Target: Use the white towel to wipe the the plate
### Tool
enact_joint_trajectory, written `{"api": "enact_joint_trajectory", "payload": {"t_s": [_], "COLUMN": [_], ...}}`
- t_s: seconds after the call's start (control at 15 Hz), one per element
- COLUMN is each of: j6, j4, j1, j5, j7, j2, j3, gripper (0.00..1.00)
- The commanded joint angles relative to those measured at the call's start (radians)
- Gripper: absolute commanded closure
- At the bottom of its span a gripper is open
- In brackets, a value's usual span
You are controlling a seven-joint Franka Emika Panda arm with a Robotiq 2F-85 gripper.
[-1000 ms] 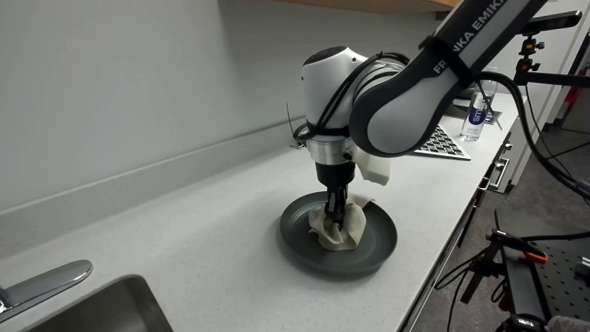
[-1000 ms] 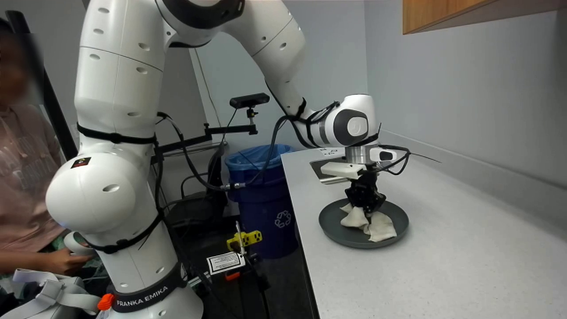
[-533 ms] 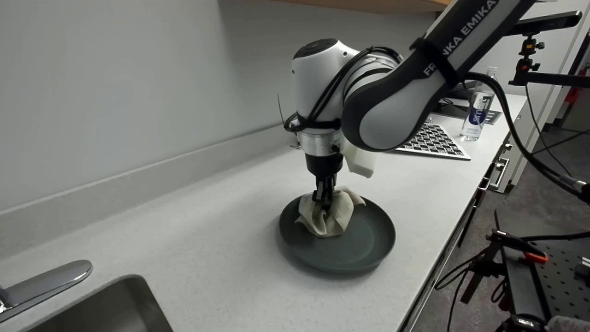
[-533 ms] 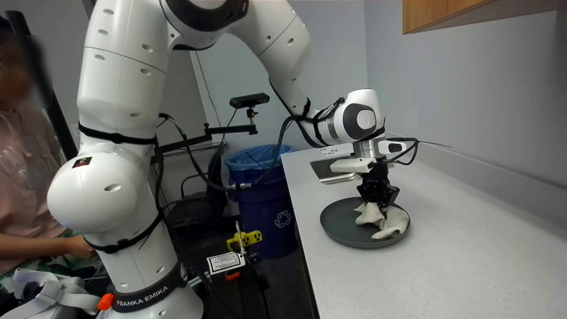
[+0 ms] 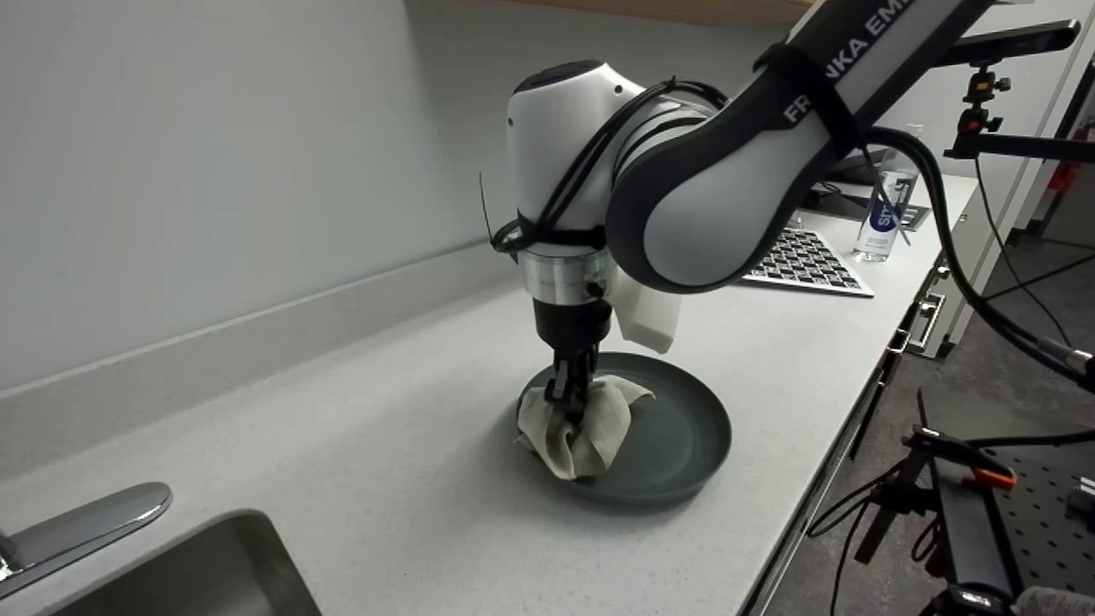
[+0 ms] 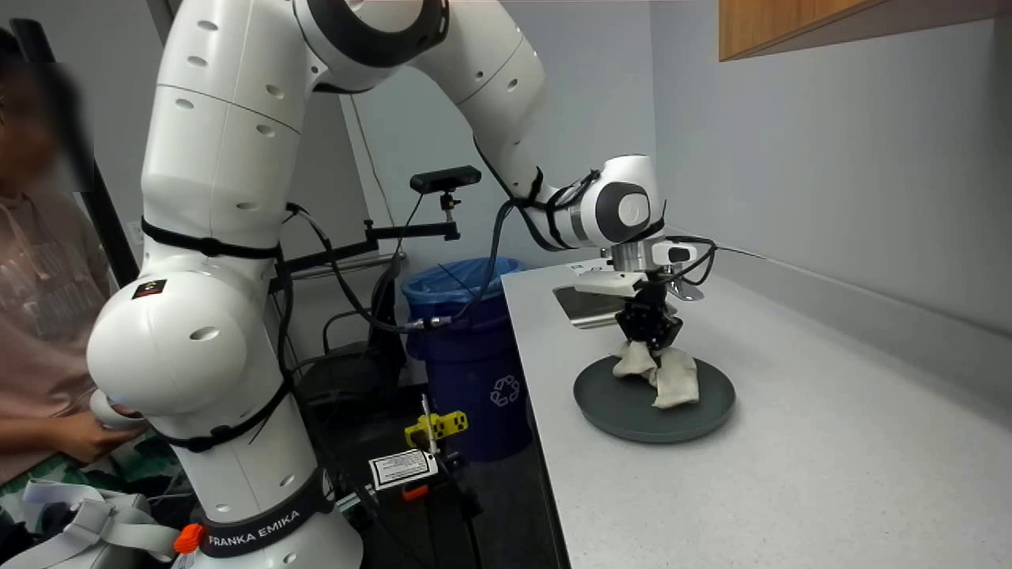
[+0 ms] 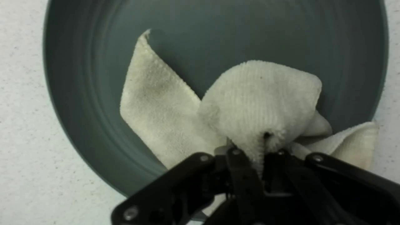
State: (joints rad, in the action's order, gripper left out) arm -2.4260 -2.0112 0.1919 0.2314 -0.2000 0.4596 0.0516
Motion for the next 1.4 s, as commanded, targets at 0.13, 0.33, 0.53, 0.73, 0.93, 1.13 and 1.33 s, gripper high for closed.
{"api": "enact_joint_trajectory", "payload": {"t_s": [0.13, 0.33, 0.53, 0.73, 0.93, 1.13, 1.33], "j6": [0.026, 0.043, 0.071, 0.093, 0.116, 0.132, 0.121], "j4": [-0.093, -0.138, -0.169, -0.172, -0.151, -0.119, -0.074], "j1": [-0.011, -0.018, -0.026, -0.033, -0.026, -0.026, -0.022], "j5": [-0.104, -0.123, -0.117, -0.097, -0.03, 0.029, 0.06], "j7": [0.012, 0.01, 0.003, -0.019, -0.051, -0.076, -0.095], "j2": [-0.069, -0.094, -0.116, -0.129, -0.124, -0.103, -0.069], "j3": [0.027, 0.018, 0.004, -0.021, -0.066, -0.096, -0.104], "gripper": [0.97, 0.97, 0.97, 0.97, 0.97, 0.97, 0.97]}}
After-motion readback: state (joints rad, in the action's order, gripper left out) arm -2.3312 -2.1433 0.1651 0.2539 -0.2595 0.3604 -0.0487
